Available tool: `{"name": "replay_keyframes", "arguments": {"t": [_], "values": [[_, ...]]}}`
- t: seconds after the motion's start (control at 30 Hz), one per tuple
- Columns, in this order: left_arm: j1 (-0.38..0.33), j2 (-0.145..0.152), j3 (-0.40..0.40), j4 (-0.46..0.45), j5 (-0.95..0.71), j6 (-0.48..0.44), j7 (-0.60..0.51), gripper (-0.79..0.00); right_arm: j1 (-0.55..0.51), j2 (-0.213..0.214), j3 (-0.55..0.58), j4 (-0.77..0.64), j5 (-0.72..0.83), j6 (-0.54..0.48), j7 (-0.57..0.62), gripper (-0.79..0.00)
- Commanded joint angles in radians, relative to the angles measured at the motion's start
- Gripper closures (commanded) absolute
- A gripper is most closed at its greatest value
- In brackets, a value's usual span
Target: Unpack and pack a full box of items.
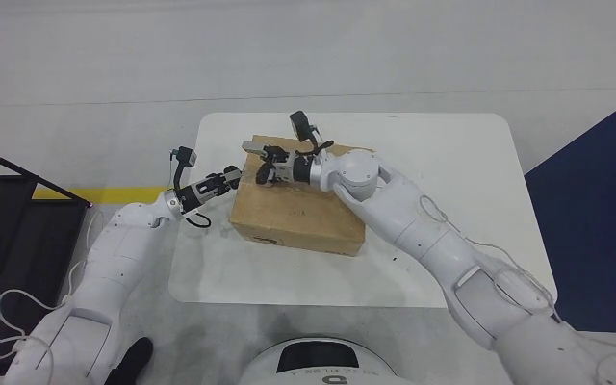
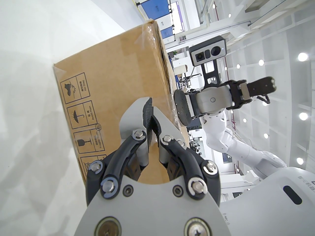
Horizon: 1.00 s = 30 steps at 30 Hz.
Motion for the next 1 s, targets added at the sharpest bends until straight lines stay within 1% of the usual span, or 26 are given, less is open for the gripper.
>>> {"name": "replay_keyframes", "arguments": {"t": [0.0, 0.47, 0.57, 0.63, 0.7, 0.8, 0.87, 0.97], "values": [[0.0, 0.0, 0.0, 0.0, 0.0, 0.0, 0.0, 0.0, 0.011, -0.014, -0.009, 0.025, 0.004, -0.004, 0.002, -0.785], [0.0, 0.0, 0.0, 0.0, 0.0, 0.0, 0.0, 0.0, 0.066, -0.111, -0.068, 0.144, 0.002, -0.035, 0.045, -0.785], [0.0, 0.0, 0.0, 0.0, 0.0, 0.0, 0.0, 0.0, 0.072, -0.127, -0.07, 0.166, 0.009, -0.064, 0.076, -0.785], [0.0, 0.0, 0.0, 0.0, 0.0, 0.0, 0.0, 0.0, 0.074, -0.131, -0.059, 0.171, 0.016, -0.113, 0.11, -0.785], [0.0, 0.0, 0.0, 0.0, 0.0, 0.0, 0.0, 0.0, 0.067, -0.126, -0.035, 0.162, 0.028, -0.194, 0.163, -0.785], [0.0, 0.0, 0.0, 0.0, 0.0, 0.0, 0.0, 0.0, 0.039, -0.099, 0.031, 0.139, 0.037, -0.335, 0.234, -0.785], [0.0, 0.0, 0.0, 0.0, 0.0, 0.0, 0.0, 0.0, 0.0, -0.071, 0.095, 0.097, 0.051, -0.43, 0.281, -0.785], [0.0, 0.0, 0.0, 0.0, 0.0, 0.0, 0.0, 0.0, -0.087, -0.018, 0.205, -0.001, 0.032, -0.531, 0.323, -0.785]]}}
